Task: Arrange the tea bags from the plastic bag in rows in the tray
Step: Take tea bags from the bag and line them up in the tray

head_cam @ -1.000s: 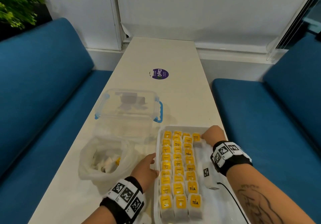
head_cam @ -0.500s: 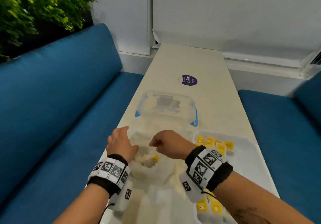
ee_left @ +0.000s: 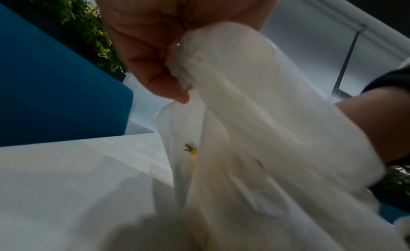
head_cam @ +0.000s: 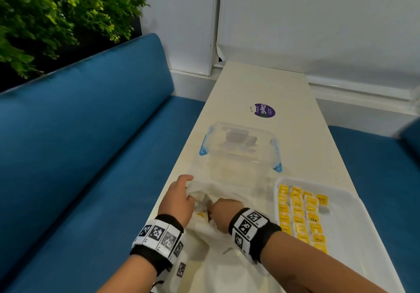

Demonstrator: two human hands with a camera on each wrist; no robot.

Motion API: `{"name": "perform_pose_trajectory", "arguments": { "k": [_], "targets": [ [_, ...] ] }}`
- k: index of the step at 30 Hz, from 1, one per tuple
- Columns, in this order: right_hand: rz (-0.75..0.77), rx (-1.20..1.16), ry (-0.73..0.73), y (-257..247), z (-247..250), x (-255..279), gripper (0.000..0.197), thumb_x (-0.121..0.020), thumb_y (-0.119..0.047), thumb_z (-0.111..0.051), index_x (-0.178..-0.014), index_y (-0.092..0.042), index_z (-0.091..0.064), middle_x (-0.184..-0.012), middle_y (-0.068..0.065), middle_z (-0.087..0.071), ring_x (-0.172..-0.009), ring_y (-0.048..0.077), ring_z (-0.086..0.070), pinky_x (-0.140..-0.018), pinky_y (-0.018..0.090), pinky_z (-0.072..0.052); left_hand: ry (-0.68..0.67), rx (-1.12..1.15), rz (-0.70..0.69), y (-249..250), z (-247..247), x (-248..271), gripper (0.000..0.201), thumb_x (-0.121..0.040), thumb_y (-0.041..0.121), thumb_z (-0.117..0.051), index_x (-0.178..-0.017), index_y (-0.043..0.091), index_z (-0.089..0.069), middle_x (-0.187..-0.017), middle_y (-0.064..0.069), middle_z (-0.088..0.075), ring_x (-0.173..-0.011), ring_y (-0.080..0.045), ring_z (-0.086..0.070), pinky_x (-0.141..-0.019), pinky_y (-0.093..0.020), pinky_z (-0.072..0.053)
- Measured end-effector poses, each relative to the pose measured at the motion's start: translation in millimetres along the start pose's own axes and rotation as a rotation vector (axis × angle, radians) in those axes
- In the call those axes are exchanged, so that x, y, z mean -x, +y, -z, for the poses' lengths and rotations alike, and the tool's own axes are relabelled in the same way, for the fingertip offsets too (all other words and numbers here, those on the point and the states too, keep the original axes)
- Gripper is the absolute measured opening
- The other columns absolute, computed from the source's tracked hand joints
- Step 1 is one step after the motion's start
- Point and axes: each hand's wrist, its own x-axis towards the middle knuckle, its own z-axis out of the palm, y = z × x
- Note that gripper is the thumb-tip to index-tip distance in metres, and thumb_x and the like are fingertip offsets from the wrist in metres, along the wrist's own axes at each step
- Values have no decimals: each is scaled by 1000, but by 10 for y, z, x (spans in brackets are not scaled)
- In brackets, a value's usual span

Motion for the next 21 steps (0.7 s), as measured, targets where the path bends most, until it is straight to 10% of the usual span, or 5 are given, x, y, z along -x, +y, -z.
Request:
{"name": "perform_pose_trajectory", "arguments": {
  "k": [8, 21],
  "targets": [
    [82, -178, 103, -30, -65, 106, 57, -84, -21, -59, -135, -26, -34, -121, 12, -47, -102, 35, -57, -76, 37, -45, -30, 12, 37, -28, -84, 66, 48, -89, 1, -40, -131, 24, -42, -120, -6, -51, -91, -17, -49, -81, -26, -42],
    [101, -251, 252, 46, -65, 192, 33, -85, -8, -55, -117, -13, -62, -113, 13, -60, -101, 31, -59, -81, 33, -44, -91, -44, 77, -82, -183, 42, 45, -90, 5, -40, -131, 23, -41, -119, -8, -49, -90, -19, -50, -80, -26, -41]
  ]
}}
